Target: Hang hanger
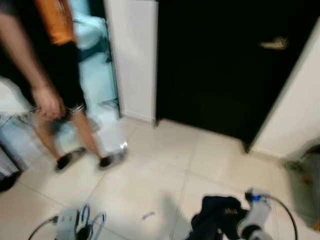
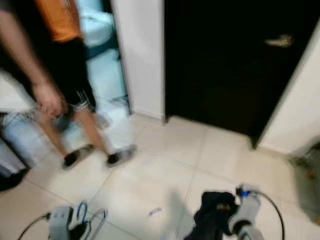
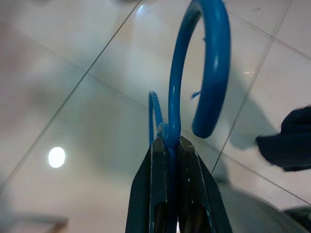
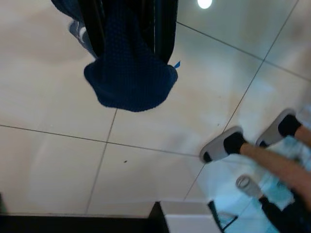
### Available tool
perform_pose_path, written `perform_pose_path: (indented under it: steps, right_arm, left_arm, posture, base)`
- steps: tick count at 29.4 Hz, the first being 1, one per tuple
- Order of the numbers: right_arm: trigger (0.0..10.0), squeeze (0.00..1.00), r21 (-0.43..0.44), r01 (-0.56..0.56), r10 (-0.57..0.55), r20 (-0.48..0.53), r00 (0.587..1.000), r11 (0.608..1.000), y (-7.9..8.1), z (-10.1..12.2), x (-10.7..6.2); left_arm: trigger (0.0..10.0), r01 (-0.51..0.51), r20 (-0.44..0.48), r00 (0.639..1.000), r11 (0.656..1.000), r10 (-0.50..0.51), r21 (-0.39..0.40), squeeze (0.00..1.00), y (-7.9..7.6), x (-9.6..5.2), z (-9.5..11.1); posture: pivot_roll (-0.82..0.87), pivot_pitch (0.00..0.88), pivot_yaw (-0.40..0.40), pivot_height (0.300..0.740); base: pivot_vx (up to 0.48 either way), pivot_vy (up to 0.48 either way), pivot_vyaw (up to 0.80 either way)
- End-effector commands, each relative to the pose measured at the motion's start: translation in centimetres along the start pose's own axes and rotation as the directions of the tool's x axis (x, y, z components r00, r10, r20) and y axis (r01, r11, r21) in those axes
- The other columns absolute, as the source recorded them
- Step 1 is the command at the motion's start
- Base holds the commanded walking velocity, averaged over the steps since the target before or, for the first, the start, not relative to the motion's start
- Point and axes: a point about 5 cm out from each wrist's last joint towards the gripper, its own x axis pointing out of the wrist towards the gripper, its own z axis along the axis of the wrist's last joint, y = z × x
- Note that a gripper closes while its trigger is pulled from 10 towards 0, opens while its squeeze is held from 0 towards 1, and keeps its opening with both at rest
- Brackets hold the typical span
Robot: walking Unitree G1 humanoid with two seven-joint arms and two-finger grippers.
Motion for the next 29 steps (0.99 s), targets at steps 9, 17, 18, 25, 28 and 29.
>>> perform_pose_path:
  steps: [9, 17, 18, 25, 28, 29]
  right_arm:
    - [10.0, 0.00, 0.031, 0.009, -0.009, -0.002, 1.000, 0.999, -0.1, 0.5, 0.2]
    - [10.0, 0.00, 0.072, 0.057, -0.058, 0.007, 0.998, 0.996, -1.0, -0.1, -0.2]
    - [10.0, 0.00, 0.071, 0.058, -0.058, 0.001, 0.998, 0.996, -1.1, -0.2, -0.3]
    - [10.0, 0.00, 0.064, 0.047, -0.046, -0.019, 0.999, 0.997, -1.4, -0.7, -0.8]
    - [10.0, 0.00, 0.050, 0.040, -0.039, -0.022, 0.999, 0.998, -1.4, -0.9, -0.9]
    - [10.0, 0.00, 0.033, 0.034, -0.033, -0.026, 0.999, 0.999, -1.4, -1.0, -1.0]
  left_arm:
    - [10.0, 0.040, -0.012, 0.999, 0.999, -0.040, 0.030, 0.00, -1.4, -3.3, -3.9]
    - [10.0, 0.097, 0.092, 0.990, 0.990, -0.107, 0.103, 0.00, -1.8, 2.9, 4.6]
    - [10.0, 0.104, 0.116, 0.986, 0.988, -0.118, 0.114, 0.00, -1.9, 4.1, 7.0]
    - [10.0, 0.101, 0.142, 0.983, 0.987, -0.119, 0.126, 0.00, -1.9, 5.6, 10.6]
    - [10.0, 0.105, 0.147, 0.981, 0.986, -0.123, 0.127, 0.00, -1.9, 5.5, 10.5]
    - [10.0, 0.111, 0.149, 0.980, 0.985, -0.131, 0.132, 0.00, -1.9, 5.4, 10.4]
  posture:
    - [0.08, 0.019, -0.035, 0.740]
    - [0.04, 0.012, -0.007, 0.740]
    - [0.05, 0.017, -0.008, 0.740]
    - [0.06, 0.035, -0.003, 0.740]
    - [0.06, 0.036, 0.001, 0.740]
    - [0.06, 0.036, 0.000, 0.740]
  base:
    - [0.000, 0.000, 0.42]
    - [0.162, 0.000, 0.00]
    - [0.352, 0.000, 0.00]
    - [0.357, 0.000, 0.00]
    - [0.356, 0.000, 0.00]
    - [0.356, 0.000, 0.80]
